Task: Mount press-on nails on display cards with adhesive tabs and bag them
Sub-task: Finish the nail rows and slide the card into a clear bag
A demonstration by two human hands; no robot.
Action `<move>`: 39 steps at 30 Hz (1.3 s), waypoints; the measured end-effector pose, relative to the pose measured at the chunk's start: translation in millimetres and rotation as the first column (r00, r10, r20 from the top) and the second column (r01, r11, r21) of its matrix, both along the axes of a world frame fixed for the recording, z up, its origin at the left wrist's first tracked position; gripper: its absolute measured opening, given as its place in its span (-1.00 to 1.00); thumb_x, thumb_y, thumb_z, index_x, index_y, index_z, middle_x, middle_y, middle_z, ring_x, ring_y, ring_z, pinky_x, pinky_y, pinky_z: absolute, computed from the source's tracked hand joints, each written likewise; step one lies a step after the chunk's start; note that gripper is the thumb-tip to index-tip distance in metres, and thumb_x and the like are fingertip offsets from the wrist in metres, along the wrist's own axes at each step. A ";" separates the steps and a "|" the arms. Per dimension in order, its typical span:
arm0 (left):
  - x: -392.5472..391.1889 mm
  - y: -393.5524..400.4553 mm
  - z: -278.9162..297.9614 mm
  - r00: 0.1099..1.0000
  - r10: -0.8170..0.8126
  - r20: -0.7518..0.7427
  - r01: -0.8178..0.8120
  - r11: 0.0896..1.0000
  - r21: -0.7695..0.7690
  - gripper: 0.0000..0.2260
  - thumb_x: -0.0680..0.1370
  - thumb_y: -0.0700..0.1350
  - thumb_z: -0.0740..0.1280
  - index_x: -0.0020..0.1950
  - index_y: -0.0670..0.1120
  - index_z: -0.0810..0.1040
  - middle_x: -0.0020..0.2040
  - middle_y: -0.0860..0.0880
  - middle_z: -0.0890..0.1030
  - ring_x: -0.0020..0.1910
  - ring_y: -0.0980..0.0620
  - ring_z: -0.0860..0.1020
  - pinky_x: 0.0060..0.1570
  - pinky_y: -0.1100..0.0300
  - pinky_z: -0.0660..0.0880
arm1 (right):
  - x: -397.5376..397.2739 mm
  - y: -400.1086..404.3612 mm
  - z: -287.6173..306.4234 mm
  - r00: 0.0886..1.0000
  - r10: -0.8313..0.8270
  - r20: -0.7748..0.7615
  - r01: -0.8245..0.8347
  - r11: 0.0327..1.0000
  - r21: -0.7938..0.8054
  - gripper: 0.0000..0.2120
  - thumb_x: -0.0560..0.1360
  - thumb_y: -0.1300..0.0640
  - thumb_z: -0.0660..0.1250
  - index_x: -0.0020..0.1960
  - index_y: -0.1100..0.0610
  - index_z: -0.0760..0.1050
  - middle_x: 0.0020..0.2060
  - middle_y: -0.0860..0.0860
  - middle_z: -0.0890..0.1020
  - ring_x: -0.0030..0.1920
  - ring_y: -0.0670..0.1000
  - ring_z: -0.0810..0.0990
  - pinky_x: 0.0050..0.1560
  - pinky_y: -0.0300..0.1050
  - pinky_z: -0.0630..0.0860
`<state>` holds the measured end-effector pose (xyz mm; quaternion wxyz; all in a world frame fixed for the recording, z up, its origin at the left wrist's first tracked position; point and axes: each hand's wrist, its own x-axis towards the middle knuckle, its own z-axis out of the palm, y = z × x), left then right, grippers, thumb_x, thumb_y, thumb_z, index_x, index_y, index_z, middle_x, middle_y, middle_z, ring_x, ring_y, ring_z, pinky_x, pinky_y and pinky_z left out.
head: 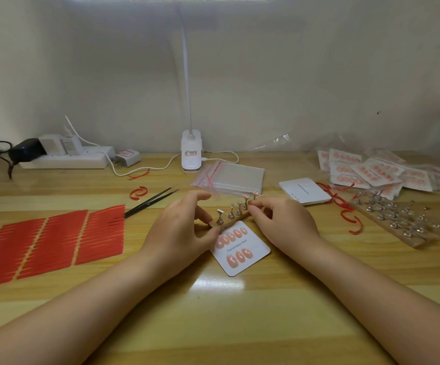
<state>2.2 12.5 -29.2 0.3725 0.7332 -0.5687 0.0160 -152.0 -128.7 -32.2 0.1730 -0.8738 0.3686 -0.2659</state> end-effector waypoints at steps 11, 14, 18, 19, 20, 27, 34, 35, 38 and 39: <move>-3.4 2.2 0.5 0.998 -0.050 0.043 0.052 0.997 -0.055 -0.50 0.41 -0.05 0.51 0.28 0.02 0.41 -0.11 0.15 0.60 -0.04 0.10 0.56 0.00 0.11 0.51 | -1.9 2.8 0.6 0.996 -0.006 0.094 0.006 1.000 0.002 -0.86 0.49 0.00 0.41 -0.15 0.03 0.69 -0.40 -0.12 0.59 -0.31 -0.10 0.53 -0.27 -0.15 0.45; 2.7 0.0 -2.5 0.999 0.038 0.028 -0.035 0.994 -0.107 -0.57 0.45 -0.06 0.48 0.25 0.02 0.41 -0.10 0.17 0.61 -0.06 0.17 0.53 -0.11 0.28 0.45 | -2.3 6.3 0.9 0.990 0.021 0.137 -0.013 0.998 -0.057 -0.87 0.50 0.06 0.37 -0.13 0.07 0.68 -0.42 -0.08 0.58 -0.33 -0.07 0.52 -0.30 -0.12 0.45; 15.2 -3.5 -4.8 0.983 0.119 -0.142 -0.126 0.991 -0.039 -0.63 0.50 -0.07 0.45 0.24 0.04 0.41 -0.06 0.16 0.63 -0.04 0.21 0.56 -0.01 0.20 0.51 | -1.1 10.6 3.6 0.963 0.068 0.261 -0.053 0.996 -0.067 -0.92 0.48 0.19 0.37 -0.13 0.15 0.64 -0.36 -0.03 0.58 -0.30 -0.05 0.52 -0.24 -0.06 0.50; 17.4 -4.7 -5.7 0.976 0.129 -0.173 -0.134 0.991 -0.014 -0.63 0.50 -0.08 0.46 0.25 0.03 0.42 -0.06 0.15 0.64 -0.05 0.21 0.56 0.01 0.19 0.51 | -0.4 12.2 4.1 0.954 0.076 0.291 -0.062 0.997 -0.055 -0.93 0.48 0.20 0.37 -0.14 0.17 0.63 -0.34 -0.02 0.59 -0.28 -0.04 0.54 -0.23 -0.06 0.51; 18.6 -5.8 -6.6 0.973 0.135 -0.186 -0.138 0.990 -0.002 -0.62 0.50 -0.08 0.46 0.26 0.02 0.43 -0.06 0.15 0.64 -0.06 0.22 0.57 0.03 0.18 0.51 | 0.2 13.9 4.5 0.945 0.079 0.318 -0.070 0.997 -0.038 -0.93 0.48 0.21 0.37 -0.14 0.17 0.62 -0.33 -0.03 0.60 -0.27 -0.05 0.56 -0.22 -0.09 0.52; 6.9 -3.7 -3.4 0.998 0.064 0.011 -0.059 0.965 -0.254 -0.63 0.50 -0.16 0.43 0.28 -0.06 0.45 0.09 0.08 0.59 0.10 0.09 0.50 0.12 0.13 0.45 | 3.3 23.4 3.6 0.872 0.117 0.475 -0.168 0.984 0.065 -0.89 0.46 0.25 0.43 -0.08 0.07 0.66 -0.30 -0.09 0.65 -0.26 -0.16 0.60 -0.24 -0.39 0.50; -6.5 2.4 0.6 0.977 -0.150 0.150 0.193 0.921 -0.338 -0.58 0.47 -0.13 0.47 0.30 -0.14 0.47 0.11 0.00 0.63 0.11 0.00 0.58 0.14 0.10 0.47 | 4.2 31.7 1.0 0.830 0.289 0.477 -0.283 0.955 -0.086 -0.89 0.43 0.28 0.47 -0.07 0.14 0.70 -0.26 -0.03 0.68 -0.24 -0.07 0.63 -0.17 -0.09 0.58; -7.0 2.7 1.2 0.973 -0.165 0.159 0.211 0.915 -0.343 -0.57 0.47 -0.11 0.48 0.29 -0.15 0.47 0.10 0.00 0.63 0.10 -0.02 0.60 0.13 0.06 0.49 | 4.3 32.2 0.6 0.822 0.315 0.474 -0.301 0.948 -0.107 -0.90 0.43 0.29 0.48 -0.08 0.15 0.69 -0.25 -0.02 0.69 -0.23 -0.05 0.63 -0.17 -0.06 0.58; -7.1 2.6 1.7 0.968 -0.175 0.178 0.230 0.904 -0.361 -0.59 0.45 -0.11 0.49 0.24 -0.18 0.50 0.03 0.02 0.64 0.03 -0.04 0.62 0.05 -0.09 0.54 | 4.7 32.2 -0.4 0.803 0.378 0.462 -0.346 0.925 -0.155 -0.89 0.42 0.31 0.48 -0.07 0.18 0.69 -0.22 0.00 0.70 -0.21 -0.04 0.65 -0.18 -0.05 0.59; -6.7 2.3 1.6 0.969 -0.176 0.172 0.228 0.902 -0.366 -0.59 0.44 -0.14 0.50 0.23 -0.19 0.51 0.02 0.02 0.65 0.02 -0.04 0.63 0.03 -0.12 0.54 | 4.8 32.1 -0.7 0.801 0.390 0.455 -0.351 0.920 -0.172 -0.90 0.42 0.31 0.49 -0.08 0.18 0.69 -0.22 0.00 0.70 -0.21 -0.04 0.65 -0.19 -0.07 0.59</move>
